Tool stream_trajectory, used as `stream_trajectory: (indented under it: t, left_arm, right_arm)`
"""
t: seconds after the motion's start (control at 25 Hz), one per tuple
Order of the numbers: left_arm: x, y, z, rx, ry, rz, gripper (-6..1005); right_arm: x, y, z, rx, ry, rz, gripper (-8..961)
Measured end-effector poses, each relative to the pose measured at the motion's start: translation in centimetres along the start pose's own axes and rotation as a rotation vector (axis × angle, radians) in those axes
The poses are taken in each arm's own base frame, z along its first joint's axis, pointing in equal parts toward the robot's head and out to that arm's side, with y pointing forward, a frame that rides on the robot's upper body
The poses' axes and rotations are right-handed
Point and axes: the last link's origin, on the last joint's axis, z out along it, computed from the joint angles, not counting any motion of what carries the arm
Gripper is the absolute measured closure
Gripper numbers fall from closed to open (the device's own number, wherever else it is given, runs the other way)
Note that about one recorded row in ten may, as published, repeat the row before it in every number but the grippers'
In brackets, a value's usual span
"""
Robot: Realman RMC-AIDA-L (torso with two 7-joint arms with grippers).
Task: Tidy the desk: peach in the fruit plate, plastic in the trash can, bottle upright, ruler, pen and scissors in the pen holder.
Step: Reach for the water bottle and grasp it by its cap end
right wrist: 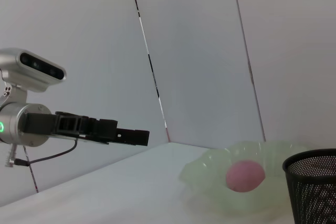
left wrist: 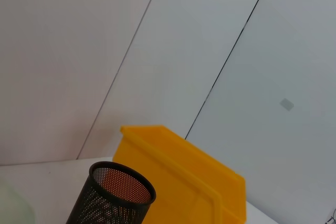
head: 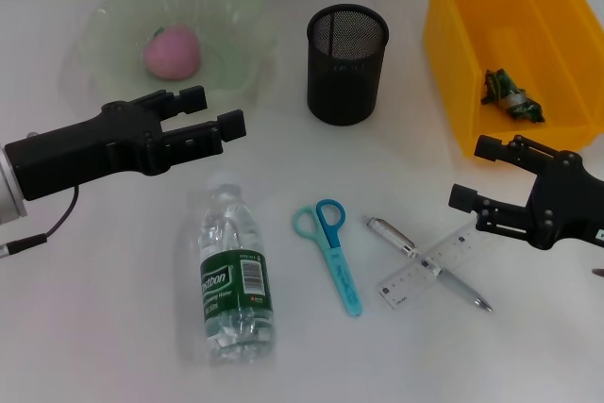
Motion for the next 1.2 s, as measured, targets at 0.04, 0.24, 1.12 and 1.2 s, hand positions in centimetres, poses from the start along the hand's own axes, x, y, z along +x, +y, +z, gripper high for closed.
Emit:
stream_trajectory:
  t: [0.04, 0.24, 1.12, 1.2]
  left_arm:
    - [0.0, 0.0, 0.0, 0.0, 0.0, 0.0, 188]
    - [0.1, 0.3, 0.1, 0.004, -0.006, 0.004, 191]
    - [1.7, 1.7, 0.7, 0.143, -0.121, -0.024, 206]
    - [2.1, 2.1, 1.4, 0.198, -0.19, -0.024, 208]
  right_arm:
    - [0.0, 0.0, 0.0, 0.0, 0.0, 0.0, 132]
    - [0.1, 0.0, 0.0, 0.001, 0.001, 0.002, 132]
    - [0.2, 0.1, 0.1, -0.016, 0.024, -0.005, 132]
    - [0.2, 0.1, 0.2, -0.016, 0.025, -0.009, 132]
